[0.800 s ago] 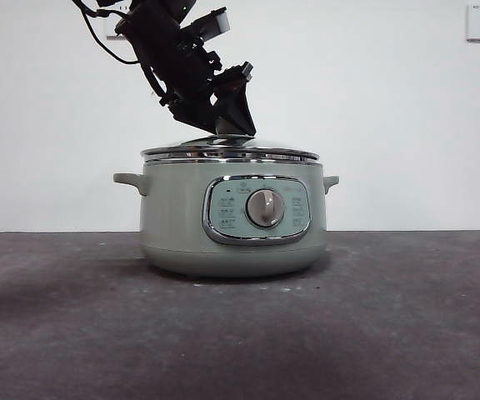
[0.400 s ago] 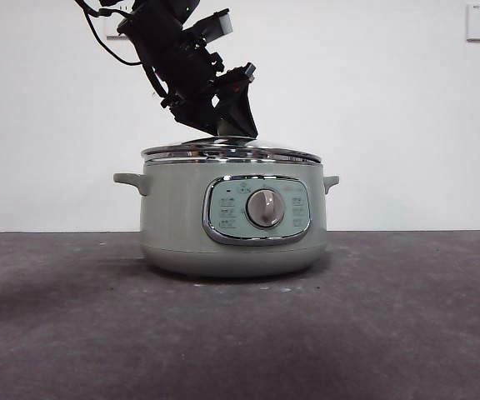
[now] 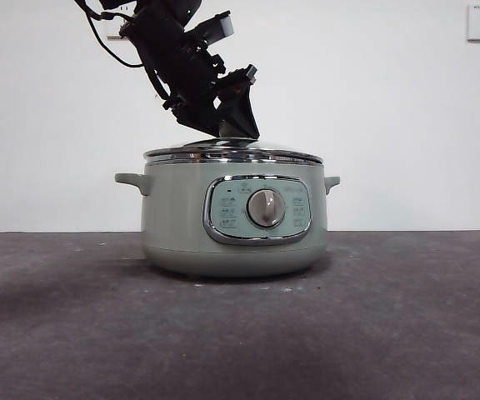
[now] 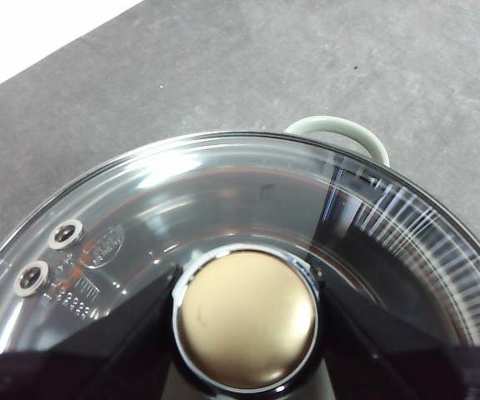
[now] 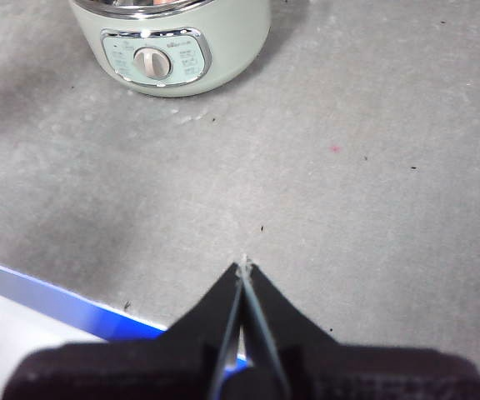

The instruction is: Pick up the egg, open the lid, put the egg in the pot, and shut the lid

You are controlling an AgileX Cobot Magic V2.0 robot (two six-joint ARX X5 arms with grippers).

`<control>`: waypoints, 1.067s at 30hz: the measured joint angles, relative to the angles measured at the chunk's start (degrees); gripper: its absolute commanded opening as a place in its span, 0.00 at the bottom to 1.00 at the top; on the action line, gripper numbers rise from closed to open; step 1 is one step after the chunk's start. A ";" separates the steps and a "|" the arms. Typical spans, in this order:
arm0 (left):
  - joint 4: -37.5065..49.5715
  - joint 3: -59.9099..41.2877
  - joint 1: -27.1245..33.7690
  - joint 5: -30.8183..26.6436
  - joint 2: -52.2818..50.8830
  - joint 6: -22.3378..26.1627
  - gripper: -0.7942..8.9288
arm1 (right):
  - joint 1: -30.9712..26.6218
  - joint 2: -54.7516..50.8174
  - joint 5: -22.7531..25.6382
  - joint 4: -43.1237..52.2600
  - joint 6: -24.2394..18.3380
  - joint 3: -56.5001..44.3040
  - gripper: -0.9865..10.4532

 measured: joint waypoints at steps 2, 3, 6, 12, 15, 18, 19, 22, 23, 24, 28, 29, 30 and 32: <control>0.00 0.00 0.04 0.00 0.00 0.00 0.07 | 0.00 0.00 0.00 0.00 0.02 0.00 0.08; 0.02 0.00 0.07 0.02 0.00 0.00 0.07 | 0.00 0.00 0.00 0.00 0.02 0.00 0.08; 0.42 0.00 0.07 0.04 0.07 0.00 0.07 | 0.00 0.00 0.00 0.00 0.02 0.00 0.08; 0.52 0.00 0.07 0.07 0.11 0.00 0.07 | 0.00 0.00 0.00 0.00 0.00 0.00 0.08; 0.52 0.00 0.04 0.07 0.11 0.00 0.07 | 0.00 0.00 0.17 0.00 0.02 0.00 0.08; 0.46 0.00 0.04 0.07 0.11 0.00 0.07 | 0.00 0.00 1.11 0.00 0.02 0.00 0.08; 0.35 0.00 0.04 0.07 0.11 0.00 0.07 | 0.00 0.00 1.42 0.00 0.02 0.00 0.08; -0.04 0.11 0.04 0.04 0.11 0.04 0.07 | 0.00 0.00 1.46 0.00 0.02 0.00 0.08; -0.04 0.11 0.04 0.04 0.11 0.04 0.07 | 0.00 0.00 1.46 0.00 0.02 0.00 0.08; -0.04 0.11 0.04 0.04 0.11 0.04 0.07 | 0.00 0.00 1.46 0.00 0.02 0.00 0.08; -0.31 0.11 0.04 -0.04 -0.13 0.11 0.07 | 0.00 0.00 1.46 0.00 0.02 0.00 0.08; -0.46 0.11 0.04 -0.15 -0.24 0.28 0.07 | 0.00 0.00 1.46 0.00 0.02 0.00 0.08; -0.52 0.09 0.00 -0.22 -0.33 0.46 0.07 | 0.00 0.00 1.46 0.00 0.02 0.00 0.08; -0.90 0.09 -0.02 -0.31 -0.46 0.52 0.07 | 0.00 0.00 1.46 0.00 0.02 0.00 0.08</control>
